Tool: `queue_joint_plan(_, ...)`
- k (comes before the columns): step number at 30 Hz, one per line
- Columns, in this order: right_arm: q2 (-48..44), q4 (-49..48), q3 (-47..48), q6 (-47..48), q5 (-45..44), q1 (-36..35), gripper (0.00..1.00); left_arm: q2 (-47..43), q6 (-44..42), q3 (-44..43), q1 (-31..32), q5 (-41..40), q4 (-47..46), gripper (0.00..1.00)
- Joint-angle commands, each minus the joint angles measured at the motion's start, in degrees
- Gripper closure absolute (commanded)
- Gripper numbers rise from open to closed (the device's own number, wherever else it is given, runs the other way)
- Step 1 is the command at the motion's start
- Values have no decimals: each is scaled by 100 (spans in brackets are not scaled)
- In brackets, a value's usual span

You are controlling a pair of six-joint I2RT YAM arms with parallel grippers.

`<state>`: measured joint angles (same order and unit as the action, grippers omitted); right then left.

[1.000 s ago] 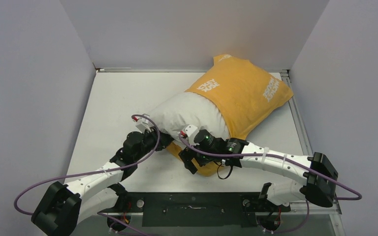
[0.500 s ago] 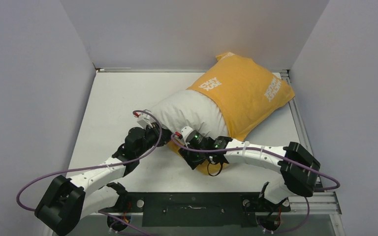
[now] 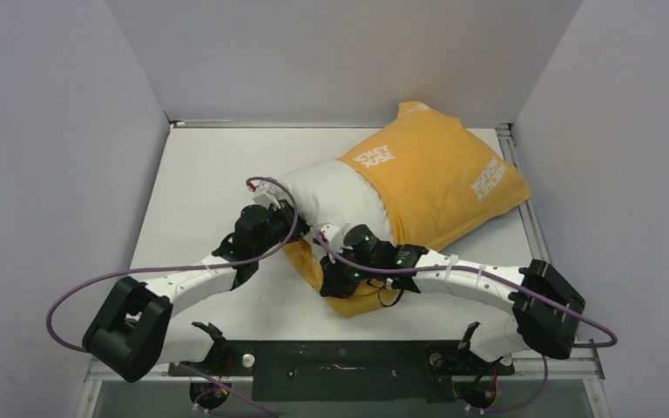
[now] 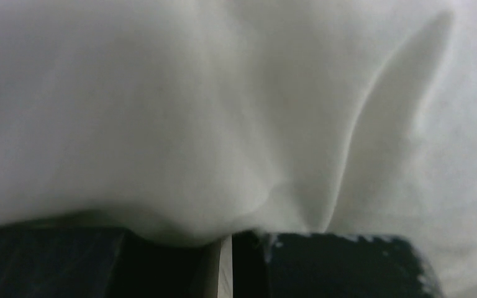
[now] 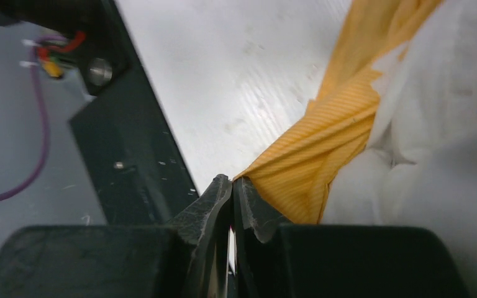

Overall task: Put the pillow into the pillowcase
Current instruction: Stuff the pillow into the pillowcase.

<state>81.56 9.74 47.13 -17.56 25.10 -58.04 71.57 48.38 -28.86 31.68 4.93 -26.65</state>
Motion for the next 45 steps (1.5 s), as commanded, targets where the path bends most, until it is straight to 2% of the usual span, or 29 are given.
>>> queue_joint_plan(1,-655,-818,273,-444,2140,-215,95,619,-146,-605,-13,-219,-510,96)
queue_joint_plan(4,-856,-1119,235,-518,2259,-196,95,1131,-291,-827,-28,-136,-424,97)
queue_joint_plan(5,-878,-1084,239,-501,2208,-180,95,1217,-344,-916,-41,-73,-218,92)
queue_joint_plan(7,-894,-919,252,-437,2032,-109,95,1216,-432,-1059,-48,51,214,67)
queue_joint_plan(9,-924,-861,200,-443,1892,-35,95,1009,-506,-1103,-21,14,733,51)
queue_joint_plan(13,-1095,-1215,27,-600,1834,150,95,141,-591,-1125,18,-276,2272,40)
queue_joint_plan(16,-1183,-1463,-64,-705,1934,322,95,-560,-662,-1112,15,-343,3530,36)
queue_joint_plan(19,-1145,-1576,-93,-698,2035,413,95,-1203,-465,-936,5,82,4133,34)
queue_joint_plan(22,-1067,-1790,-123,-791,2156,445,95,-1770,69,-518,13,651,4008,34)
queue_joint_plan(26,-1026,-1914,-130,-870,2179,434,95,-2317,988,123,59,1204,3279,34)
queue_joint_plan(28,-1027,-1866,-117,-857,2134,442,95,-2640,1172,250,83,1111,3340,34)
queue_joint_plan(32,-1060,-1822,-132,-835,2117,453,95,-3296,1212,137,155,296,4528,34)
queue_joint_plan(34,-1076,-1826,-134,-838,2100,453,95,-3693,1337,218,195,103,4726,34)
queue_joint_plan(37,-1065,-1859,-118,-853,2075,443,95,-4147,1806,501,226,381,4348,34)
queue_joint_plan(40,-1080,-1911,-104,-859,2081,426,95,-4189,2286,701,446,557,3885,35)
queue_joint_plan(45,-1153,-2100,-129,-941,2117,402,95,-3811,2728,875,1303,66,3030,35)
